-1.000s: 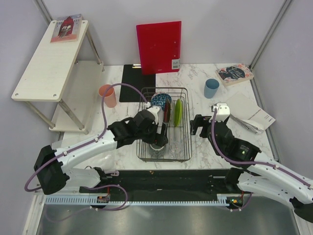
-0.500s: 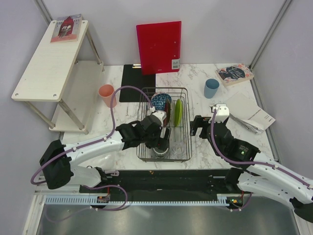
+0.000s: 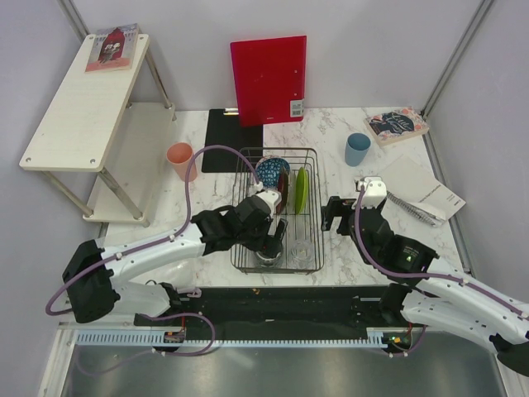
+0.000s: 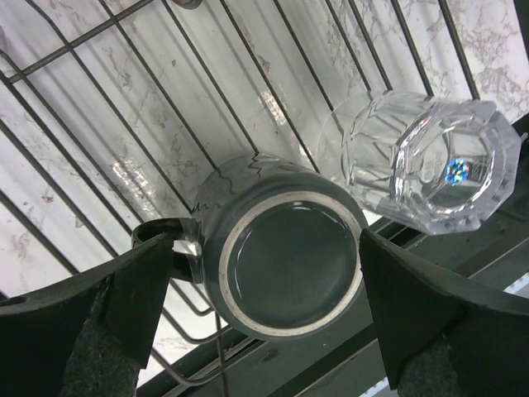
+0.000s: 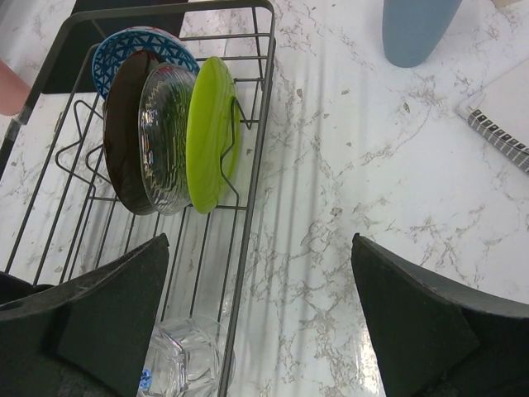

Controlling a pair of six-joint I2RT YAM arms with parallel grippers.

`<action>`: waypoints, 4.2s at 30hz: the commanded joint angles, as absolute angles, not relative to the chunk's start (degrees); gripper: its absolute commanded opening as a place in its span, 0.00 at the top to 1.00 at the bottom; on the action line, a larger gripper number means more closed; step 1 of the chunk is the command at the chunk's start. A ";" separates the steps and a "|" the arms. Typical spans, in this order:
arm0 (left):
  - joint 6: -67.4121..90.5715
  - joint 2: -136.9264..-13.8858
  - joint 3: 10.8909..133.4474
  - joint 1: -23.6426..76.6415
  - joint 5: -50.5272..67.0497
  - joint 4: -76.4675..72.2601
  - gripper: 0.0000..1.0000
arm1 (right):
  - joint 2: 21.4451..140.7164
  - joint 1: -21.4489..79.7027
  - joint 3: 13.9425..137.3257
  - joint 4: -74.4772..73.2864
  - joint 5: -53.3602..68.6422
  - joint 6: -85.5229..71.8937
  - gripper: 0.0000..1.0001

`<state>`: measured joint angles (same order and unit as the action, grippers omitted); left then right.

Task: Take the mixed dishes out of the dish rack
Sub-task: Pick up the cup from the dish rack, then place the cup at the center of the board.

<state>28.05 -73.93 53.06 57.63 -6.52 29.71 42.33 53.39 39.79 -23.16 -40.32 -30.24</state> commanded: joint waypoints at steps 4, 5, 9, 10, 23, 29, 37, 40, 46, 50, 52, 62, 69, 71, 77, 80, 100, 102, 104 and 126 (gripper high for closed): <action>14.86 -68.30 52.38 58.10 -8.26 32.96 0.00 | 42.10 53.35 38.85 -22.06 -39.99 -30.94 0.02; 14.24 -67.94 52.73 58.10 -8.35 32.87 0.00 | 42.10 53.35 38.50 -21.97 -40.08 -30.94 0.02; 9.77 -66.62 53.44 58.10 -7.39 31.91 0.00 | 41.84 53.35 38.06 -21.80 -39.90 -30.94 0.02; 8.97 -66.71 53.52 58.10 -6.86 31.73 0.00 | 41.75 53.26 38.06 -21.80 -39.90 -30.85 0.02; 1.41 -69.25 54.58 58.10 7.12 28.74 0.00 | 40.34 53.35 36.56 -21.88 -40.43 -30.50 0.02; 0.70 -72.42 54.58 58.10 5.98 28.30 0.00 | 41.04 53.26 36.65 -21.80 -40.25 -30.41 0.02; 0.18 -76.81 54.41 58.10 4.66 28.12 0.00 | 41.40 53.35 36.47 -21.53 -40.34 -30.15 0.02; 0.35 -77.69 54.05 58.10 4.75 27.60 0.00 | 41.57 53.35 36.30 -21.36 -40.26 -30.15 0.02; 0.61 -79.36 53.88 58.10 5.10 26.37 0.01 | 42.27 53.26 36.21 -21.01 -39.99 -30.15 0.02; 0.61 -80.59 53.96 58.10 6.06 26.54 0.13 | 42.36 53.35 36.21 -21.01 -40.08 -30.15 0.02; 0.70 -80.25 54.05 58.10 6.15 26.72 0.23 | 42.19 53.35 36.21 -21.01 -40.08 -30.23 0.02; 1.40 -73.83 55.98 58.10 3.08 29.88 0.98 | 42.89 53.35 37.00 -20.92 -39.29 -30.32 0.02; 2.02 -67.86 57.74 58.10 -1.91 31.11 0.98 | 42.71 53.35 37.44 -20.83 -38.59 -30.50 0.02; 2.20 -66.54 58.71 58.01 -3.07 31.20 0.98 | 42.54 53.44 37.62 -20.74 -38.50 -30.59 0.02; 3.60 -65.22 61.70 57.92 -4.92 30.32 0.98 | 41.57 53.35 38.32 -20.65 -37.97 -31.29 0.02; 6.05 -64.42 62.75 57.66 -5.45 28.75 0.98 | 40.35 53.26 38.76 -20.57 -37.97 -32.51 0.02; 44.19 -52.91 51.34 33.49 38.92 -12.19 0.98 | 28.66 53.35 40.78 -18.46 -38.32 -38.06 0.02; 50.25 -53.00 48.01 31.65 41.57 -22.29 0.98 | 28.30 53.35 40.61 -17.76 -37.62 -38.23 0.03; 56.91 -53.70 46.06 30.77 43.67 -32.54 0.98 | 28.65 53.35 40.87 -17.58 -36.31 -38.06 0.05; 84.20 -68.29 40.08 27.77 42.71 -74.44 0.98 | 29.60 53.26 34.36 15.80 -10.02 -33.23 0.23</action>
